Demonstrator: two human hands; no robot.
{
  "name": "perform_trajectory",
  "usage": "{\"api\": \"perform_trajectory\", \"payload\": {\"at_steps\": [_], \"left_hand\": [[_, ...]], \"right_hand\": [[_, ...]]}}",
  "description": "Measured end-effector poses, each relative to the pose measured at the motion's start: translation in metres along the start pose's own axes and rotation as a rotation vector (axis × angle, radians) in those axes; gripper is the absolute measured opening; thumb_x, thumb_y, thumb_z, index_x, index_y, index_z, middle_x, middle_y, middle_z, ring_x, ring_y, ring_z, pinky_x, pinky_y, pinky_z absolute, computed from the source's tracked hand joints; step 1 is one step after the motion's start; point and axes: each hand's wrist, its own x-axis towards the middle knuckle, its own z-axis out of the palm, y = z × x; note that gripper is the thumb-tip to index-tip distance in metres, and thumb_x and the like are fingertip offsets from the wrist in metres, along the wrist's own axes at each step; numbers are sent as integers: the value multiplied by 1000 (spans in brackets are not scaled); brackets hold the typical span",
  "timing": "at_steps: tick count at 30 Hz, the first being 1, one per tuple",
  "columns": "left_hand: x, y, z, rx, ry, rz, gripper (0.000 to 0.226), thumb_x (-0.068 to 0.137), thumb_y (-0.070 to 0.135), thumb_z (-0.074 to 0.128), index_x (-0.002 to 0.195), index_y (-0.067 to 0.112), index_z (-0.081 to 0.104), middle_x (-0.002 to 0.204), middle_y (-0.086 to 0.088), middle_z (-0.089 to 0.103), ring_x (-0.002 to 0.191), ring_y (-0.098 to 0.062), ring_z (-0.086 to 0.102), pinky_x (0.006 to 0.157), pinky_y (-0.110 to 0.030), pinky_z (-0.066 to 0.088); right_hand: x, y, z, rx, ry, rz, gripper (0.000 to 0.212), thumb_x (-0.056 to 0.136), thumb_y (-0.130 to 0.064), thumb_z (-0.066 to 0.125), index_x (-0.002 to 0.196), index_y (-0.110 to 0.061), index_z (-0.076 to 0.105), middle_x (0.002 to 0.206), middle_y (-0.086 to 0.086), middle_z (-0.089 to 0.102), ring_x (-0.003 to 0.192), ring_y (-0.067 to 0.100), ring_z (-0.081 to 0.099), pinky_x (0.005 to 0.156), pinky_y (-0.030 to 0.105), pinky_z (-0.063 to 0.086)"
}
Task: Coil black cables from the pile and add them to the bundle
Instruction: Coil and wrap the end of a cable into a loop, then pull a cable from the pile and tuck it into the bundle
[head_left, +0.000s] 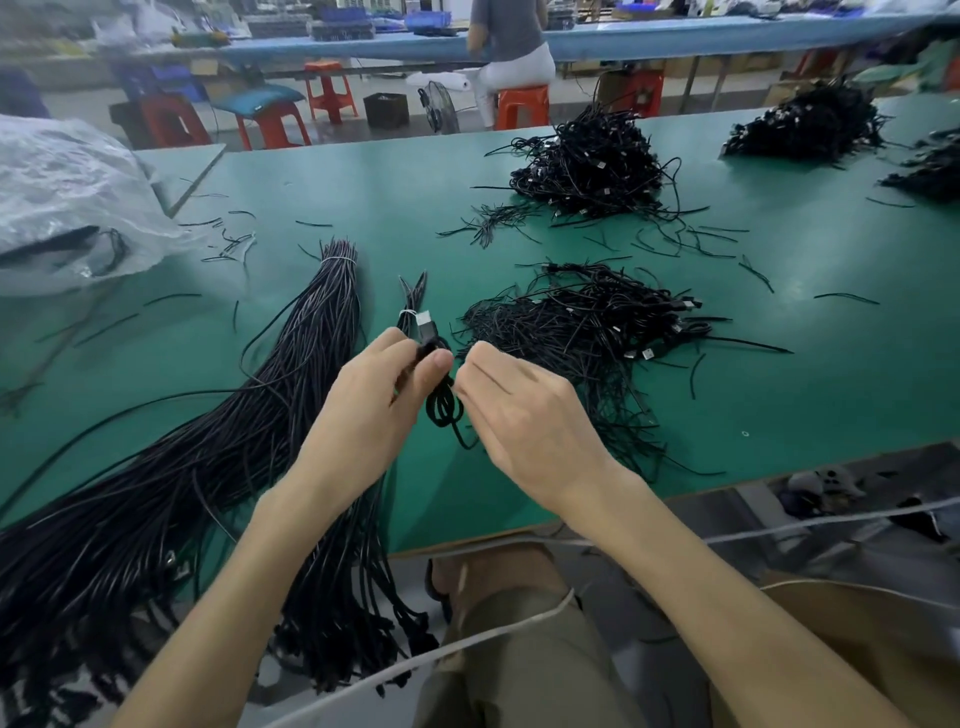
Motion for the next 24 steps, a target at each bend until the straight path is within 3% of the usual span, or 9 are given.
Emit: {"api": "perform_trajectory", "payload": {"at_steps": [3, 5, 7, 10, 12, 15, 18, 21, 24], "left_hand": [[9, 0, 3, -17, 36, -37, 51, 103, 39, 53, 69, 1, 54, 75, -8, 52, 64, -25, 52, 63, -34, 42], [12, -1, 6, -47, 38, -58, 51, 102, 44, 54, 68, 6, 58, 71, -6, 58, 56, -16, 50, 57, -26, 39], [12, -3, 8, -108, 2, -90, 45, 100, 49, 52, 73, 16, 64, 70, -3, 65, 54, -13, 54, 58, -28, 41], [10, -16, 9, -123, -38, -196, 30, 100, 50, 54, 90, 27, 68, 78, 2, 70, 62, -12, 65, 61, -25, 50], [9, -32, 6, 89, -70, -287, 22, 102, 42, 58, 103, 22, 64, 93, 4, 68, 79, -10, 65, 76, -28, 54], [2, -46, 5, 502, -225, -448, 37, 103, 45, 54, 116, 11, 53, 118, -7, 53, 107, -27, 54, 84, -41, 49], [-8, -48, 10, 630, -308, -468, 46, 102, 49, 55, 118, 7, 47, 125, -15, 47, 119, -34, 47, 88, -40, 47], [-9, -47, 11, 622, -282, -459, 40, 102, 44, 58, 111, 8, 45, 118, -14, 51, 108, -33, 53, 81, -39, 47], [-7, -46, 10, 645, -272, -468, 28, 105, 36, 54, 98, 11, 44, 101, -7, 54, 81, -27, 52, 67, -37, 41]], "right_hand": [[4, 7, 1, 57, -8, 73, 9, 95, 1, 65, 87, -2, 61, 88, 9, 56, 67, 23, 53, 64, 33, 51], [5, 8, 0, 264, -6, 263, 14, 100, -5, 62, 87, -2, 59, 89, 5, 54, 65, 20, 49, 60, 31, 46], [6, 10, -4, 510, 33, 491, 15, 100, -9, 64, 87, -4, 60, 87, 1, 57, 69, 21, 55, 63, 31, 46], [9, 28, -14, 739, 105, 796, 9, 100, -15, 65, 91, -12, 63, 78, 3, 67, 67, 17, 66, 62, 26, 49], [12, 55, -23, 803, 164, 956, 6, 101, -15, 62, 96, -13, 64, 76, 3, 68, 61, 11, 65, 56, 23, 50], [14, 109, -34, 742, 236, 1139, 6, 102, -14, 60, 96, -14, 64, 83, 2, 67, 55, 6, 63, 52, 21, 49], [4, 159, -34, 592, 137, 1269, 11, 102, -14, 59, 92, -13, 62, 89, 4, 67, 54, 7, 63, 54, 24, 49], [-14, 194, -28, 453, 43, 1363, 19, 102, -15, 59, 83, -9, 62, 88, 10, 69, 59, 14, 65, 57, 28, 49], [-27, 208, -24, 419, 54, 1444, 26, 104, -16, 54, 100, 7, 66, 86, 7, 68, 67, 22, 68, 66, 33, 53]]}}
